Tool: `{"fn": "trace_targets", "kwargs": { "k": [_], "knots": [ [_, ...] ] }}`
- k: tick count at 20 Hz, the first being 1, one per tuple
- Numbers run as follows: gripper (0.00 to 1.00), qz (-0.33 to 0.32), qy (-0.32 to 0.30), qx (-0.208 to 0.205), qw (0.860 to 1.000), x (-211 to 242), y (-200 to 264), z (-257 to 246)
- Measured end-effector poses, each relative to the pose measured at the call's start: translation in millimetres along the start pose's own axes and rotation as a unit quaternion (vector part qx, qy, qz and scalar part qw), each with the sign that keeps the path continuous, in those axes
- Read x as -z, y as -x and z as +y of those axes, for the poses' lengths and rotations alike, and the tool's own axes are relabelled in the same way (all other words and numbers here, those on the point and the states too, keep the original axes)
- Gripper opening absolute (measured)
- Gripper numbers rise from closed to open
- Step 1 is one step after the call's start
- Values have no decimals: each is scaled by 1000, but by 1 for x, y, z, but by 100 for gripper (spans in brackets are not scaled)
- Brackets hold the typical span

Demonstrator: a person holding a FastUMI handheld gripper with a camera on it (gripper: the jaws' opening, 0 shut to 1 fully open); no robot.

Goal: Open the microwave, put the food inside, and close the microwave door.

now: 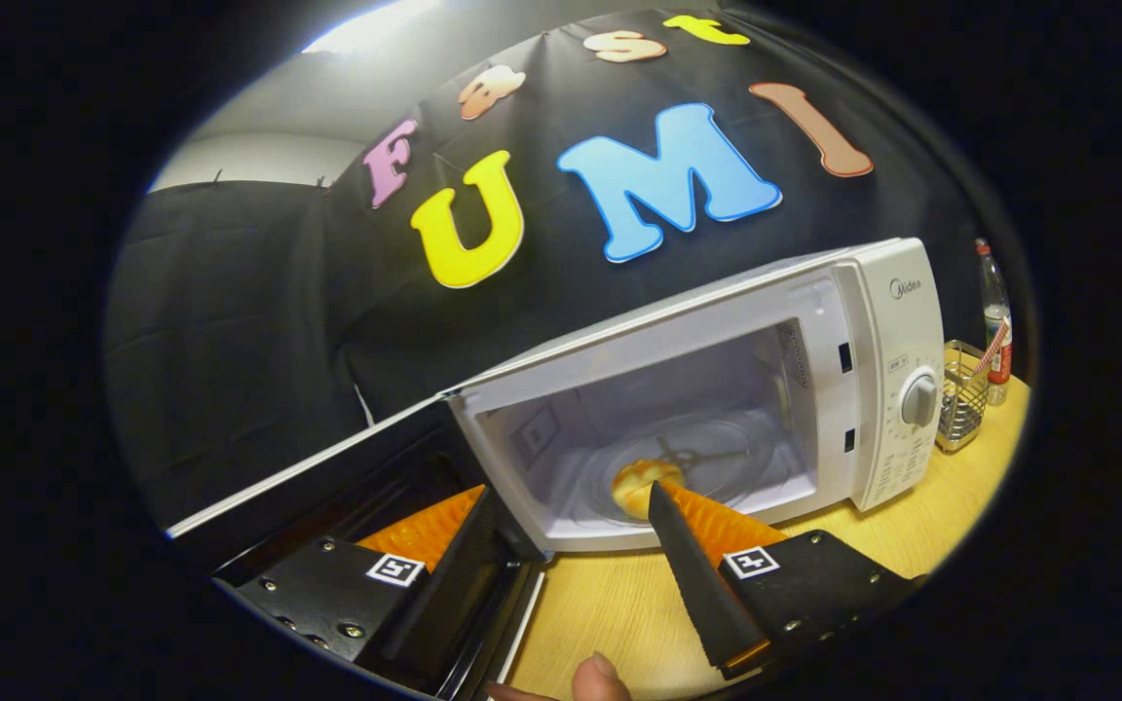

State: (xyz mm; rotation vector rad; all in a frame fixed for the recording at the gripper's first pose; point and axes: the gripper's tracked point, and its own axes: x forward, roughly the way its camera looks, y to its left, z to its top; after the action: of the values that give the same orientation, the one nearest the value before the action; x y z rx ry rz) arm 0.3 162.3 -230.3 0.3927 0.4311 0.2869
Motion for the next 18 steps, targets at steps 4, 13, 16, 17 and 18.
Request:
{"fn": "trace_targets", "kwargs": {
  "k": [4, 13, 16, 17, 18],
  "knots": [
    [96, 0, 35, -43, 998, -2, 61, 29],
    [96, -14, 106, -161, 981, 5, 177, 105],
    [96, -10, 116, -203, 972, 16, 200, 136],
    [96, -7, 113, -220, 969, 21, 206, 149],
    [96, -5, 113, -232, 966, 26, 211, 160]
  ]
}}
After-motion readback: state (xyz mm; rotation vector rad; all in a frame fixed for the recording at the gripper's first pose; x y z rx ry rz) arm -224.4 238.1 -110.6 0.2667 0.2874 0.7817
